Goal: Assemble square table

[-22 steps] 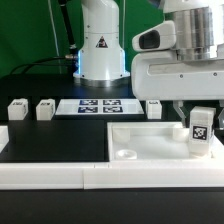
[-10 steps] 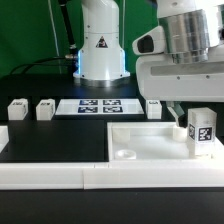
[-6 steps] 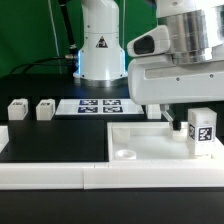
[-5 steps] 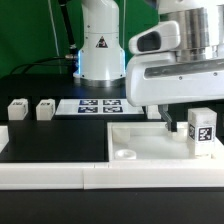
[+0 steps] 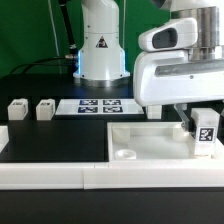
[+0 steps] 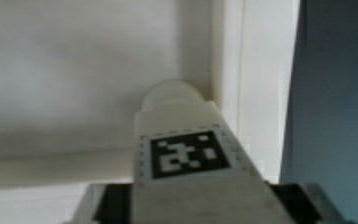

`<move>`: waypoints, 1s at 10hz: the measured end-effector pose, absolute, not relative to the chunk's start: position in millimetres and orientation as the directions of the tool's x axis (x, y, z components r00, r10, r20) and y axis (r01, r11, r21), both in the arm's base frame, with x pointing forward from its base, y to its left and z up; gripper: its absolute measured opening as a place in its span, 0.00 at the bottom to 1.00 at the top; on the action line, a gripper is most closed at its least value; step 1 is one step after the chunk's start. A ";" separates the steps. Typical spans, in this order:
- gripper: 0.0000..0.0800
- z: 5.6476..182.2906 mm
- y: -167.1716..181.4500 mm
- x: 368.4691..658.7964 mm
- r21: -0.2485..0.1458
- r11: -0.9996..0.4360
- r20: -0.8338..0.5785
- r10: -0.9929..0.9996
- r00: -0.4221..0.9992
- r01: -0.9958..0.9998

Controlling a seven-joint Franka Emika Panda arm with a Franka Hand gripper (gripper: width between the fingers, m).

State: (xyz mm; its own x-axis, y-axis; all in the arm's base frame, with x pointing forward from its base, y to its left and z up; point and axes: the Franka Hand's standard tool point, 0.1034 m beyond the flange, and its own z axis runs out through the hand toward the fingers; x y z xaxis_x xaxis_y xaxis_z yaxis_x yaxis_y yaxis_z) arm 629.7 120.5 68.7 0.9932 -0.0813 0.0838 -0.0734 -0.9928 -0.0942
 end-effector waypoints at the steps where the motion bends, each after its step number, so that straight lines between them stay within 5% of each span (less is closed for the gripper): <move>1: 0.36 68.6 120.1 629.6 -0.097 -0.989 0.080 -0.121 0.989 -0.114; 4: 0.36 69.1 117.6 630.9 -0.125 -0.870 0.038 -0.485 0.873 -0.478; 7: 0.36 66.7 119.3 627.9 -0.133 -0.444 -0.073 -0.887 0.456 -0.886; 10: 0.36 65.6 121.9 627.5 -0.118 -0.119 -0.172 -0.975 0.138 -0.986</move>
Offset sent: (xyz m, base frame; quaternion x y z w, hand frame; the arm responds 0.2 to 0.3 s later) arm 0.0090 -0.0074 0.0031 0.0028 0.0177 0.3358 0.9418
